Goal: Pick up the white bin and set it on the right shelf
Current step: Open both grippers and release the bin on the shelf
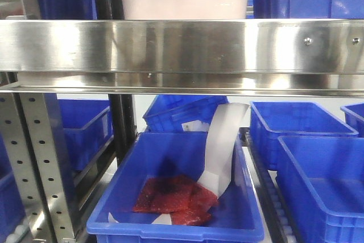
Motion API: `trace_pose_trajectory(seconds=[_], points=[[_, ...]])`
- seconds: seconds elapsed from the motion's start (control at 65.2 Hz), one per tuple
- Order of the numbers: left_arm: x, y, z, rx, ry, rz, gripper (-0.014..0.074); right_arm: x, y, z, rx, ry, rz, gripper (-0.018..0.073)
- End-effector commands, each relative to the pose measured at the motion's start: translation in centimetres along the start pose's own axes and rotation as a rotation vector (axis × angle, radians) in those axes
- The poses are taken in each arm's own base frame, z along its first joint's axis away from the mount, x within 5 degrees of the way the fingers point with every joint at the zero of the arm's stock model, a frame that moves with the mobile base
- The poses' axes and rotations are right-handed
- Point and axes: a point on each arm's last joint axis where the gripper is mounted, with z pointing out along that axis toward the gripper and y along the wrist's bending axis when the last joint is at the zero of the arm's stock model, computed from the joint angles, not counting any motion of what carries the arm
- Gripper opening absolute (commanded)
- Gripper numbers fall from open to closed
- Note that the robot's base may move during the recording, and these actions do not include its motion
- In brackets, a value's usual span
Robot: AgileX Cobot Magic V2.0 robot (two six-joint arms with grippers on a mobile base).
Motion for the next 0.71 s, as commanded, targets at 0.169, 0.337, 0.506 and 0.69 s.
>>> trace_pose_trajectory(seconds=[0.169, 0.337, 0.506, 0.69], points=[[4.1, 1.2, -6.8, -0.08, -0.124, -0.005, -0.0118, 3.6, -0.2, -6.6, 0.126, -0.106, -0.185, 0.0055], [8.2, 2.7, -10.5, -0.125, -0.152, 0.015, -0.0118, 6.3, -0.2, -10.7, 0.178, -0.181, -0.188, 0.0055], [11.3, 3.1, -14.2, -0.097, -0.193, 0.025, -0.0118, 9.7, 0.0, -14.8, 0.19, -0.268, -0.199, 0.0055], [12.5, 2.5, -18.2, -0.009, -0.299, 0.039, -0.0118, 12.0, 1.0, -19.0, 0.135, -0.397, -0.232, 0.0055]])
